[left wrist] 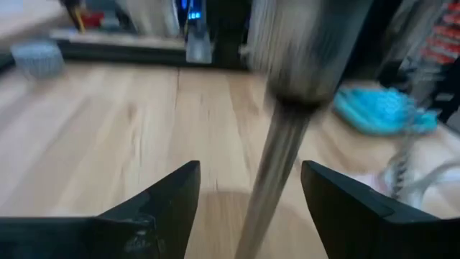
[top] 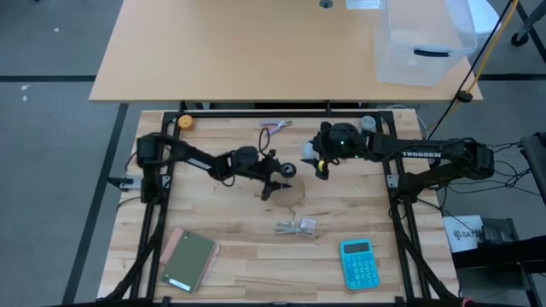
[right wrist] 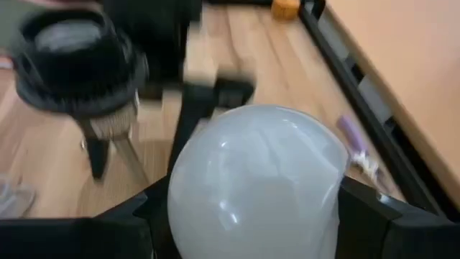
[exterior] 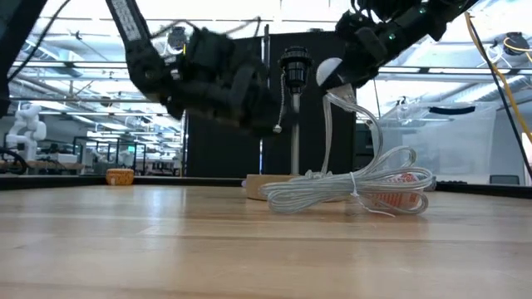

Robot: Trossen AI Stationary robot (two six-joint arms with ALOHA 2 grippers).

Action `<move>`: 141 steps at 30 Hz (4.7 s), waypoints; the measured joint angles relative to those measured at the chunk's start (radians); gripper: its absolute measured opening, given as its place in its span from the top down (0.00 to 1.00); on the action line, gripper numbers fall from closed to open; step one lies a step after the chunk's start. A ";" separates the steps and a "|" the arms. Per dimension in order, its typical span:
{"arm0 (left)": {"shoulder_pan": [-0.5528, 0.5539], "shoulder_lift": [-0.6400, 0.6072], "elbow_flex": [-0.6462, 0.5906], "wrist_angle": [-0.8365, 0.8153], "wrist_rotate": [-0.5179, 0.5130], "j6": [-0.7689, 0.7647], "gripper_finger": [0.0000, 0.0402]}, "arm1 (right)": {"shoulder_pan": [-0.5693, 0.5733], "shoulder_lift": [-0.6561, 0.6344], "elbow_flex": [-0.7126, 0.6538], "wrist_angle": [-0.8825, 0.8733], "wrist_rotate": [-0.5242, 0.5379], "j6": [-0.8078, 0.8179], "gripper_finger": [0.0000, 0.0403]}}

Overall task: Screw lightbulb
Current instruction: Remove the light bulb from the brown lamp, then return to Home Position

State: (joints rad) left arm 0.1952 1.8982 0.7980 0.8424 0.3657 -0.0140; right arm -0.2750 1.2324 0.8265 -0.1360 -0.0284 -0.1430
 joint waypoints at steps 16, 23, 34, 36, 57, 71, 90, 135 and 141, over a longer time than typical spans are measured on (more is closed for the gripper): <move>0.020 -0.418 -0.147 -0.285 -0.087 0.084 0.37 | 0.002 0.004 -0.092 -0.170 -0.002 0.151 0.38; 0.057 -0.686 -0.377 -0.263 -0.131 0.030 0.44 | 0.038 0.004 -0.209 -0.102 -0.033 0.276 0.38; 0.088 -0.974 -0.717 -0.078 -0.221 -0.089 0.87 | 0.135 0.004 -0.419 0.153 -0.029 0.540 0.38; 0.097 -1.001 -0.755 -0.056 -0.221 -0.109 0.93 | 0.150 0.004 -0.451 0.202 -0.022 0.572 0.38; 0.096 -1.109 -0.791 -0.035 -0.201 -0.029 1.00 | 0.199 0.014 -0.544 0.350 0.085 0.637 0.38; 0.096 -1.321 -0.791 -0.254 -0.202 -0.026 1.00 | 0.199 0.136 -0.542 0.451 0.089 0.659 0.36; 0.096 -1.627 -0.791 -0.573 -0.216 -0.018 1.00 | 0.199 0.066 -0.545 0.472 0.076 0.573 0.17; 0.096 -1.862 -0.791 -0.808 -0.218 -0.011 1.00 | 0.199 -1.168 -0.715 0.168 0.126 0.010 1.00; 0.096 -1.862 -0.791 -0.807 -0.218 -0.010 1.00 | 0.199 -1.232 -0.802 0.205 0.084 0.015 1.00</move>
State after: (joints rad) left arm 0.2916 0.0360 0.0071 0.0356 0.1474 -0.0242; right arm -0.0765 0.0005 0.0242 0.0694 0.0558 -0.1278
